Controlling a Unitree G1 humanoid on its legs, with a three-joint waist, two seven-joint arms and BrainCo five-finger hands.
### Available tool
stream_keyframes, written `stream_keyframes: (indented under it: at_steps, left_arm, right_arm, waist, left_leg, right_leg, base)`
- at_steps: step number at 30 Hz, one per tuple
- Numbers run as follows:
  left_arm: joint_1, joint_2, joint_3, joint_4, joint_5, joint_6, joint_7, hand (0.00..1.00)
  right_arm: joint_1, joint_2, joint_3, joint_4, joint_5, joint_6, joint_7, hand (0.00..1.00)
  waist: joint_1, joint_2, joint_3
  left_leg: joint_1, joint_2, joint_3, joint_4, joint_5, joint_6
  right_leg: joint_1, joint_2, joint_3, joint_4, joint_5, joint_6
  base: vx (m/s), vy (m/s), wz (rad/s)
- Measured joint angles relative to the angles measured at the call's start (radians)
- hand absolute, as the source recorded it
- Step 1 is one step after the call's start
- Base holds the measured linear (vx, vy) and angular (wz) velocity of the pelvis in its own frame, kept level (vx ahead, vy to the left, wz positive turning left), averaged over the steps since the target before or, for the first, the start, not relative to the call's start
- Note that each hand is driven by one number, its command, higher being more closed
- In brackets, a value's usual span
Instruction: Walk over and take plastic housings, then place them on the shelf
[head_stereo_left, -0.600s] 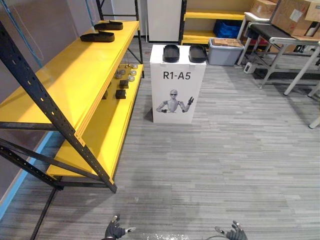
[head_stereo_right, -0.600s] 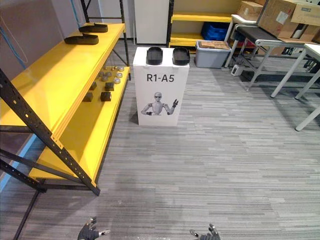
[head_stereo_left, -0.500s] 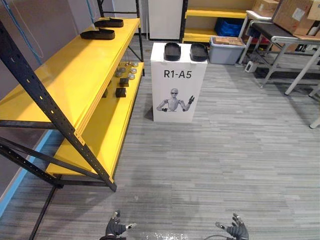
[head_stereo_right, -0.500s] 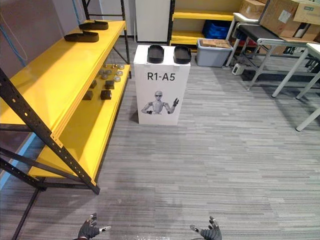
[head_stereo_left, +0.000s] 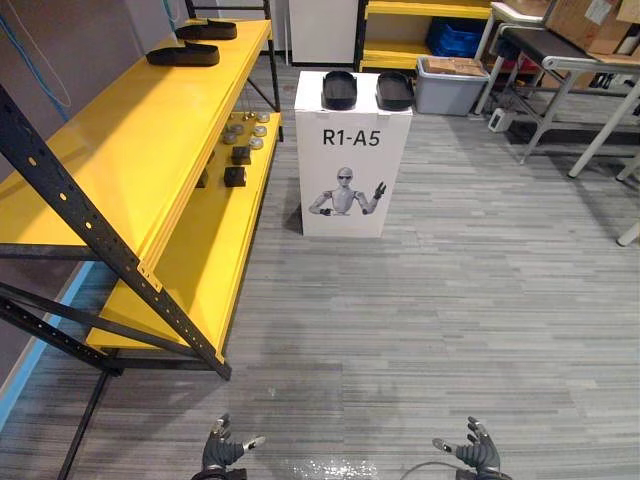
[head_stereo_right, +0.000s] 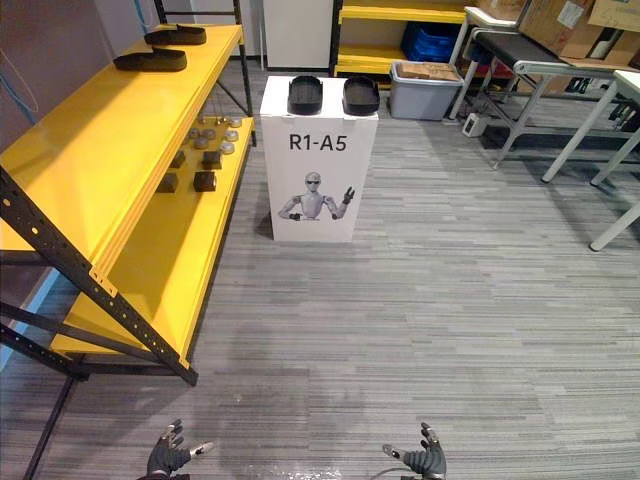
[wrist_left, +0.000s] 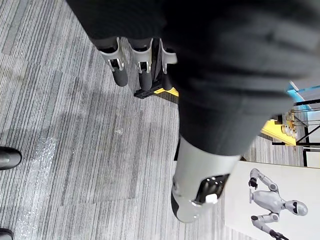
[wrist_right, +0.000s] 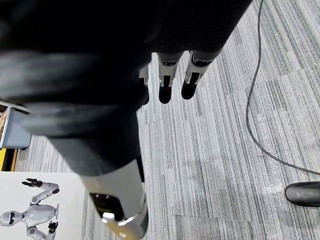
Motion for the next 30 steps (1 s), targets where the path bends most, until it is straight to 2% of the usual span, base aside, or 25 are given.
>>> stream_keyframes:
  at_steps: [2, 5, 8, 10, 11, 12, 13, 14, 16, 17, 18, 19, 20, 21, 22, 23, 24, 25, 26, 27, 28, 29, 30]
  left_arm:
    - [-0.001, -0.005, 0.002, -0.01, -0.001, 0.0, 0.001, 0.0]
    - [0.003, -0.009, 0.008, -0.052, -0.002, 0.0, 0.011, 0.0]
    - [0.007, -0.018, 0.007, -0.088, -0.004, 0.001, 0.013, 0.0]
    - [0.005, -0.017, 0.005, -0.104, -0.004, 0.002, 0.013, 0.0]
    - [0.003, -0.017, 0.003, -0.104, -0.007, 0.002, 0.014, 0.0]
    - [-0.008, -0.007, -0.01, -0.107, -0.014, 0.002, 0.017, 0.0]
    - [-0.012, 0.004, -0.022, -0.107, -0.021, 0.003, 0.018, 0.0]
    - [-0.013, 0.02, -0.041, -0.107, -0.021, 0.007, 0.024, 0.0]
    - [-0.024, 0.033, -0.046, -0.107, -0.022, 0.008, 0.038, 0.0]
    - [-0.057, 0.031, -0.046, -0.106, -0.035, 0.01, 0.041, 0.0]
    - [-0.073, 0.028, -0.047, -0.106, -0.041, 0.01, 0.043, 0.0]
    - [-0.09, 0.027, -0.047, -0.105, -0.041, 0.009, 0.045, 0.0]
    - [-0.111, 0.037, -0.046, -0.104, -0.04, 0.006, 0.05, 0.0]
    - [-0.117, 0.041, -0.045, -0.099, -0.04, 0.005, 0.054, 0.0]
    - [-0.134, 0.027, -0.043, -0.081, -0.039, 0.006, 0.056, 0.0]
    - [-0.149, 0.025, -0.043, -0.078, -0.039, 0.004, 0.055, 0.0]
    - [-0.164, 0.009, -0.041, -0.073, -0.039, 0.007, 0.055, 0.0]
    - [-0.163, -0.012, -0.035, -0.074, -0.041, 0.007, 0.055, 0.0]
    - [-0.158, -0.025, -0.032, -0.076, -0.041, 0.002, 0.054, 0.0]
    - [-0.154, -0.031, -0.032, -0.077, -0.042, -0.004, 0.054, 0.0]
    - [-0.146, -0.04, -0.033, -0.089, -0.042, -0.003, 0.054, 0.0]
    - [-0.137, -0.045, -0.035, -0.104, -0.042, -0.004, 0.054, 0.0]
    - [-0.126, -0.047, -0.038, -0.13, -0.042, -0.007, 0.053, 0.0]
  right_arm:
    - [-0.009, 0.0, 0.0, -0.002, 0.0, 0.0, 0.0, 0.0]
    - [-0.022, 0.0, 0.0, -0.037, 0.014, 0.001, -0.004, 0.0]
    - [-0.059, -0.008, -0.006, -0.038, 0.037, 0.001, -0.014, 0.0]
    - [-0.063, -0.009, -0.004, -0.038, 0.045, 0.003, -0.022, 0.0]
    - [-0.064, -0.01, -0.004, -0.038, 0.047, 0.004, -0.023, 0.0]
    - [-0.072, -0.009, 0.006, -0.039, 0.048, 0.005, -0.025, 0.0]
    - [-0.072, -0.009, 0.014, -0.039, 0.048, 0.005, -0.028, 0.0]
    - [-0.072, -0.01, 0.022, -0.039, 0.048, 0.006, -0.03, 0.0]
    - [-0.08, -0.011, 0.027, -0.045, 0.048, 0.006, -0.035, 0.0]
    - [-0.091, -0.026, 0.036, -0.057, 0.048, 0.006, -0.041, 0.0]
    - [-0.099, -0.037, 0.04, -0.059, 0.048, 0.006, -0.041, 0.0]
    - [-0.104, -0.045, 0.04, -0.063, 0.048, 0.006, -0.042, 0.0]
    - [-0.103, -0.052, 0.043, -0.067, 0.048, 0.006, -0.044, 0.0]
    - [-0.094, -0.057, 0.046, -0.07, 0.048, 0.006, -0.045, 0.0]
    - [-0.105, -0.073, 0.049, -0.064, 0.047, 0.009, -0.045, 0.0]
    - [-0.121, -0.072, 0.054, -0.071, 0.047, 0.009, -0.044, 0.0]
    - [-0.13, -0.072, 0.056, -0.083, 0.047, 0.008, -0.043, 0.0]
    - [-0.13, -0.072, 0.057, -0.085, 0.048, 0.008, -0.044, 0.0]
    - [-0.127, -0.067, 0.058, -0.084, 0.048, 0.008, -0.045, 0.0]
    - [-0.123, -0.059, 0.073, -0.088, 0.049, 0.007, -0.047, 0.0]
    - [-0.115, -0.045, 0.073, -0.111, 0.05, 0.003, -0.052, 0.0]
    - [-0.113, -0.04, 0.072, -0.121, 0.055, -0.003, -0.055, 0.0]
    - [-0.119, -0.042, 0.07, -0.131, 0.057, -0.009, -0.06, 0.0]
  waist:
    - [-0.001, 0.001, 0.009]
    - [0.004, 0.007, 0.021]
    - [0.005, 0.018, 0.033]
    - [0.002, 0.012, 0.048]
    - [0.002, 0.014, 0.05]
    - [-0.002, 0.017, 0.062]
    - [-0.003, 0.016, 0.07]
    - [-0.006, 0.021, 0.079]
    - [-0.024, 0.019, 0.084]
    - [-0.046, 0.045, 0.102]
    - [-0.052, 0.064, 0.115]
    - [-0.057, 0.072, 0.123]
    - [-0.056, 0.07, 0.124]
    - [-0.061, 0.061, 0.118]
    - [-0.06, 0.091, 0.122]
    - [-0.057, 0.094, 0.126]
    - [-0.058, 0.094, 0.128]
    - [-0.055, 0.092, 0.136]
    - [-0.055, 0.092, 0.146]
    - [-0.05, 0.081, 0.157]
    - [-0.037, 0.06, 0.161]
    - [-0.029, 0.056, 0.158]
    - [-0.008, 0.054, 0.157]
  left_leg:
    - [-0.012, 0.002, 0.006, 0.016, -0.012, -0.001]
    - [-0.066, 0.013, 0.031, 0.072, -0.056, 0.021]
    - [-0.121, 0.013, 0.059, 0.149, -0.114, 0.04]
    - [-0.114, -0.014, 0.061, 0.195, -0.172, 0.066]
    - [-0.107, -0.017, 0.059, 0.198, -0.185, 0.076]
    - [-0.08, -0.021, 0.053, 0.2, -0.203, 0.088]
    - [-0.063, -0.022, 0.049, 0.202, -0.21, 0.1]
    - [-0.019, -0.02, 0.042, 0.201, -0.232, 0.098]
    - [0.032, -0.014, 0.015, 0.184, -0.26, 0.088]
    - [0.082, 0.027, -0.012, 0.148, -0.268, 0.081]
    - [0.106, 0.053, -0.02, 0.132, -0.268, 0.073]
    - [0.122, 0.072, -0.023, 0.125, -0.266, 0.053]
    - [0.146, 0.088, -0.026, 0.128, -0.265, 0.016]
    - [0.166, 0.103, -0.029, 0.16, -0.279, -0.016]
    - [0.156, 0.136, -0.024, 0.237, -0.284, -0.032]
    - [0.107, 0.154, -0.007, 0.351, -0.234, -0.09]
    - [0.018, 0.16, 0.002, 0.548, -0.083, -0.053]
    - [-0.033, 0.177, -0.001, 0.695, 0.066, -0.036]
    - [-0.076, 0.21, 0.014, 0.847, 0.046, -0.036]
    - [-0.13, 0.246, 0.041, 0.994, -0.007, -0.042]
    - [-0.203, 0.257, 0.066, 1.05, -0.04, -0.045]
    - [-0.248, 0.257, 0.082, 1.049, -0.055, -0.043]
    - [-0.361, 0.235, 0.098, 0.969, -0.092, -0.049]
  right_leg:
    - [-0.007, 0.0, 0.002, 0.001, 0.001, -0.001]
    - [-0.039, 0.008, 0.009, 0.009, -0.004, 0.003]
    - [-0.124, 0.004, 0.03, 0.128, -0.077, 0.024]
    - [-0.193, -0.03, 0.021, 0.335, -0.178, 0.047]
    - [-0.226, -0.04, 0.0, 0.417, -0.189, 0.06]
    - [-0.318, -0.06, -0.048, 0.625, -0.186, 0.072]
    - [-0.357, -0.072, -0.076, 0.707, -0.194, 0.076]
    - [-0.409, -0.091, -0.133, 0.772, -0.208, 0.063]
    - [-0.467, -0.098, -0.177, 0.739, -0.209, 0.063]
    - [-0.525, -0.068, -0.214, 0.668, -0.196, 0.043]
    - [-0.54, -0.044, -0.23, 0.61, -0.18, 0.023]
    - [-0.554, -0.023, -0.237, 0.538, -0.158, 0.002]
    - [-0.572, 0.001, -0.24, 0.385, -0.053, -0.02]
    - [-0.571, 0.016, -0.239, 0.339, 0.092, -0.067]
    - [-0.567, 0.03, -0.257, 0.388, 0.106, -0.11]
    - [-0.557, 0.039, -0.264, 0.406, 0.067, -0.128]
    - [-0.507, 0.044, -0.256, 0.383, 0.03, -0.134]
    - [-0.421, 0.051, -0.249, 0.323, 0.02, -0.134]
    - [-0.308, 0.068, -0.245, 0.251, 0.02, -0.134]
    - [-0.174, 0.077, -0.24, 0.175, 0.02, -0.135]
    - [-0.077, 0.076, -0.228, 0.114, 0.019, -0.136]
    - [-0.045, 0.075, -0.217, 0.082, 0.016, -0.139]
    - [0.021, 0.069, -0.203, 0.014, -0.006, -0.129]
  base:
    - [-0.04, 0.01, -0.08]
    - [-0.03, 0.019, -0.17]
    - [0.05, 0.044, -0.23]
    - [0.15, 0.061, -0.05]
    - [0.22, 0.076, 0.0]
    - [0.21, 0.059, 0.05]
    - [0.4, 0.069, 0.09]
    - [0.39, 0.035, 0.1]
    - [0.58, -0.015, 0.39]
    - [0.56, -0.05, 0.62]
    - [0.48, -0.066, 0.58]
    - [0.5, -0.102, 0.45]
    - [0.64, -0.15, 0.46]
    - [0.86, -0.228, 0.38]
    - [0.64, -0.183, 0.12]
    - [0.81, -0.217, 0.0]
    - [0.79, -0.193, -0.04]
    - [0.97, -0.256, 0.05]
    - [0.93, -0.242, 0.08]
    - [0.86, -0.213, 0.04]
    - [0.63, -0.128, -0.03]
    - [0.56, -0.081, -0.26]
    - [0.43, -0.036, -0.31]
